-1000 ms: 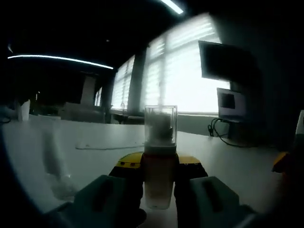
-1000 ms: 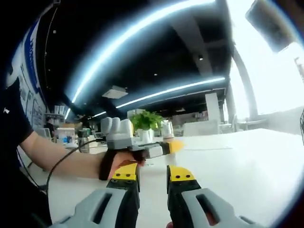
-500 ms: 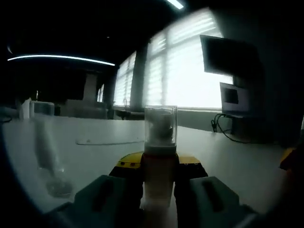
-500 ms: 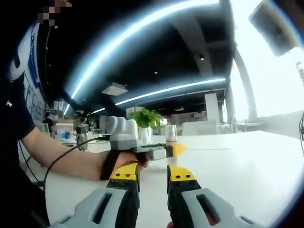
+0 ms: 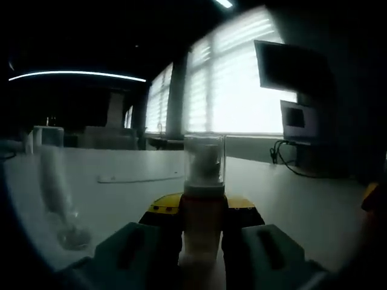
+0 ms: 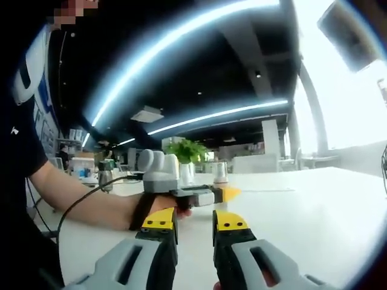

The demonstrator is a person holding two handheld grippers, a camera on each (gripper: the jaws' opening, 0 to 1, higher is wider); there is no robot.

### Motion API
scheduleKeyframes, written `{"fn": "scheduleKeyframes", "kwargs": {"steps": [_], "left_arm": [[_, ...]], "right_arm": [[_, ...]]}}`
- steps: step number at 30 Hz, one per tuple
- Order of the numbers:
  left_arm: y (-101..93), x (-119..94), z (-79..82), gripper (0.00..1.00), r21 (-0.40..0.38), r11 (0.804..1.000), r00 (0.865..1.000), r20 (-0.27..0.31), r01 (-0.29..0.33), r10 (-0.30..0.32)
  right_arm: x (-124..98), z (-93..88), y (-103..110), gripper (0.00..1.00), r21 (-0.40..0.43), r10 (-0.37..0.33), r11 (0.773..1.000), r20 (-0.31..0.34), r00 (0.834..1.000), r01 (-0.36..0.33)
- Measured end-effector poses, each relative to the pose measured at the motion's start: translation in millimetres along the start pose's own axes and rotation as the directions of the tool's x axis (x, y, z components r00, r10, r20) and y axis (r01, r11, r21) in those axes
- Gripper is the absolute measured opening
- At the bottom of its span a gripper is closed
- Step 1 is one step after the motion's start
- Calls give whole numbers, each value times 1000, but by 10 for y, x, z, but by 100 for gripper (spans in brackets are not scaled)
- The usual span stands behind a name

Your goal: Clamp pump bottle remove cover press pump head put on cover

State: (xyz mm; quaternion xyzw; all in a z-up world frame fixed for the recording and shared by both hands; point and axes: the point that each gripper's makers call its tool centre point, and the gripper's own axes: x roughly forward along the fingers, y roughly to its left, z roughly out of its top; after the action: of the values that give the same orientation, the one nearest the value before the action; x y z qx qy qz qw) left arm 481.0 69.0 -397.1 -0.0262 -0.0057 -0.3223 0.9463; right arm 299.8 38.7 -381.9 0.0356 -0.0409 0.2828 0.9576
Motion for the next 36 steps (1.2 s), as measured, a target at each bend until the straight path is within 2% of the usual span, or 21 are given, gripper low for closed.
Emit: {"fn": "scheduleKeyframes", "kwargs": {"steps": [10,15,20,28,32,36], "left_arm": [[-19,-13,-18,15,15,1000,1000,-7,11,-11],[-31,-21,-41,24,18,999,999,-20,32,-31],[-58,-22,-39,26,25,998,998,-19,55,-55],[-95,-46,-29,29,35,996,997,-18,78,-77],[-75,-50,-26,28,37,997,997,-15,70,-70],[-95,-60,-19,28,37,996,997,-11,80,-80]], "right_arm": [[-5,7,0,18,14,11,1000,5,1000,-12],[-2,-1,-33,19,19,5,1000,3,1000,-5],[-2,-2,-24,19,16,3,1000,3,1000,-3],[3,-77,-20,20,-1,-1,1000,-34,999,1],[-19,-33,-30,21,20,-6,1000,-19,1000,7],[-45,2,-89,21,31,-42,999,0,999,42]]}}
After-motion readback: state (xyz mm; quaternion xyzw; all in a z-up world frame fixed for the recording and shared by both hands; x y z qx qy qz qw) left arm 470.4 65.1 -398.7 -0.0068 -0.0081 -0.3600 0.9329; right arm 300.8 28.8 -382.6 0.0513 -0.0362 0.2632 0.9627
